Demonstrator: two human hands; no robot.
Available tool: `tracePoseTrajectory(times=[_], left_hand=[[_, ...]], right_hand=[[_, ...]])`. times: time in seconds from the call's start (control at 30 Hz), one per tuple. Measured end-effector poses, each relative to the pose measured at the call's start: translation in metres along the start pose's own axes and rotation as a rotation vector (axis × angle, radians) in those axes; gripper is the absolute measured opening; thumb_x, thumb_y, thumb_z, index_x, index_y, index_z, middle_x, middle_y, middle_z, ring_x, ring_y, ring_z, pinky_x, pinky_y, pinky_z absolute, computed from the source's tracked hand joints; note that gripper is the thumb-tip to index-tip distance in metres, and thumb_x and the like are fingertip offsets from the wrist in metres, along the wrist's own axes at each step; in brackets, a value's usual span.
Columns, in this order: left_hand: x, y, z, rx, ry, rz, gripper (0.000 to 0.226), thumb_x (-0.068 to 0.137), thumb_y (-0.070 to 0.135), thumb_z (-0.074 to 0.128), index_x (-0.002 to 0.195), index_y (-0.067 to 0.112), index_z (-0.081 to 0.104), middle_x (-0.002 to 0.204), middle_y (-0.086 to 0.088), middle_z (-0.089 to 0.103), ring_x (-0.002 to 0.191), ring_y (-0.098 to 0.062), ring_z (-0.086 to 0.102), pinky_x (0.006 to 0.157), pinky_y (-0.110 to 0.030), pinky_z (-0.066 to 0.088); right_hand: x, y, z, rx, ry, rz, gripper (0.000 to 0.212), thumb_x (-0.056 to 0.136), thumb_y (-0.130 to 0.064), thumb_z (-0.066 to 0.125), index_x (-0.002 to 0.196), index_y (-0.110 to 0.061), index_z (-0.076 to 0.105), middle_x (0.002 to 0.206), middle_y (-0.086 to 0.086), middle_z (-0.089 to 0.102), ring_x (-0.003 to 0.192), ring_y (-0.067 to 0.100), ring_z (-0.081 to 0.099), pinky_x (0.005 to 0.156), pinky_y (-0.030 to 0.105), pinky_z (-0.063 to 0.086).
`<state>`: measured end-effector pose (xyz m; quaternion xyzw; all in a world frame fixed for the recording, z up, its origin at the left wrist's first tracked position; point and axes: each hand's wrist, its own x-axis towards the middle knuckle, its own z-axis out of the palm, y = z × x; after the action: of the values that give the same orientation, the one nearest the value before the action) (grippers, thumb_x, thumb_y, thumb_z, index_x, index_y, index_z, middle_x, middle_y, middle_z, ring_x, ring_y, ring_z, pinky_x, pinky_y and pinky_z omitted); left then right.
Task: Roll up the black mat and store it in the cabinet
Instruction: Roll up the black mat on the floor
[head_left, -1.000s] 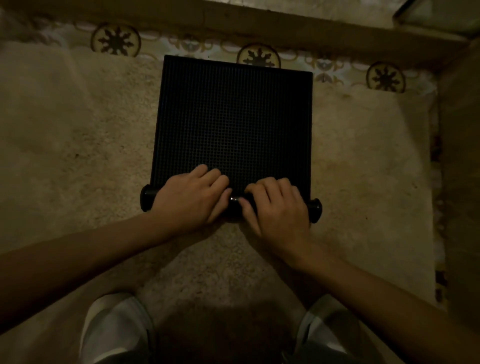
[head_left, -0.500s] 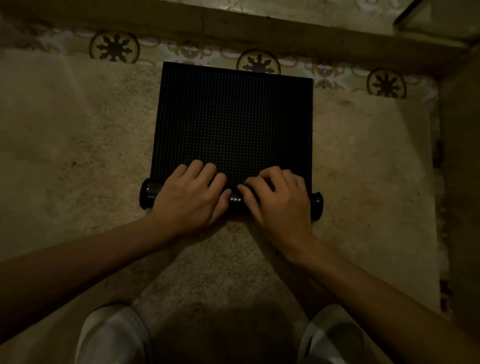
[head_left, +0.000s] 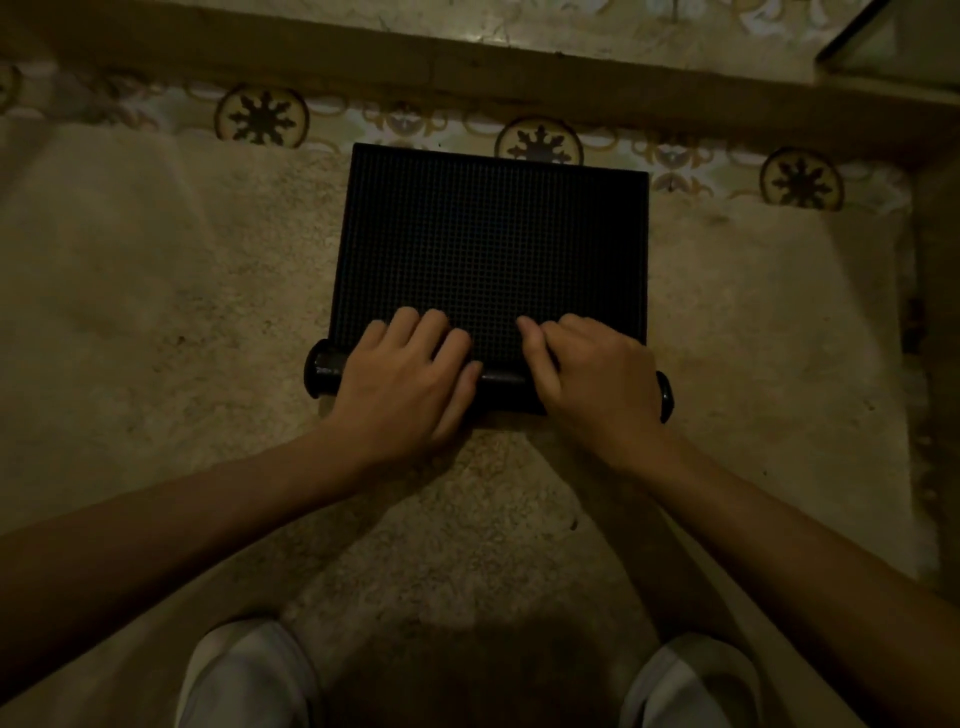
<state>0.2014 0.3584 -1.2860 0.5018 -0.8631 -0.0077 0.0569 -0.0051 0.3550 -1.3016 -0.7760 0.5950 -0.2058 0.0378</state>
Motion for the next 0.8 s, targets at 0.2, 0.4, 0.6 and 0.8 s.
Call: tracePoseTrajectory(times=[0.2, 0.4, 0.6, 0.8], left_hand=[[0.025, -0.008, 0.000, -0.019, -0.021, 0.000, 0.036, 0.103, 0.035, 0.028, 0.086, 0.015, 0.053, 0.079, -0.004, 0.054, 0.070, -0.022, 0.049, 0.055, -0.034, 0.032], [0.045, -0.015, 0.002, -0.118, 0.025, -0.035, 0.026, 0.103, 0.036, 0.031, 0.094, 0.017, 0.047, 0.079, 0.004, 0.048, 0.066, -0.016, 0.051, 0.046, -0.028, 0.029], [0.038, -0.002, 0.001, 0.126, 0.097, -0.104, 0.032, 0.104, 0.036, 0.033, 0.096, 0.011, 0.051, 0.097, -0.012, 0.055, 0.091, -0.033, 0.049, 0.080, -0.047, 0.040], [0.032, -0.021, 0.013, 0.103, 0.043, 0.123, 0.055, 0.098, 0.054, 0.034, 0.107, 0.003, 0.055, 0.102, -0.017, 0.056, 0.085, -0.034, 0.047, 0.067, -0.044, 0.036]], right_hand=[[-0.002, -0.003, -0.003, -0.084, 0.058, -0.031, 0.042, 0.110, -0.034, 0.037, 0.089, -0.010, 0.065, 0.082, 0.008, 0.061, 0.074, 0.025, 0.054, 0.059, 0.040, 0.044], [0.002, 0.005, 0.003, -0.185, 0.033, -0.059, 0.044, 0.109, -0.039, 0.031, 0.095, -0.011, 0.062, 0.089, 0.008, 0.061, 0.078, 0.026, 0.054, 0.059, 0.040, 0.045], [0.025, 0.016, 0.007, -0.147, 0.033, -0.051, 0.048, 0.110, -0.037, 0.026, 0.084, -0.012, 0.058, 0.078, 0.004, 0.057, 0.070, 0.021, 0.051, 0.050, 0.031, 0.030], [0.031, 0.019, 0.008, -0.165, 0.055, -0.128, 0.046, 0.110, -0.036, 0.035, 0.087, -0.009, 0.065, 0.087, 0.009, 0.060, 0.078, 0.028, 0.052, 0.061, 0.039, 0.036]])
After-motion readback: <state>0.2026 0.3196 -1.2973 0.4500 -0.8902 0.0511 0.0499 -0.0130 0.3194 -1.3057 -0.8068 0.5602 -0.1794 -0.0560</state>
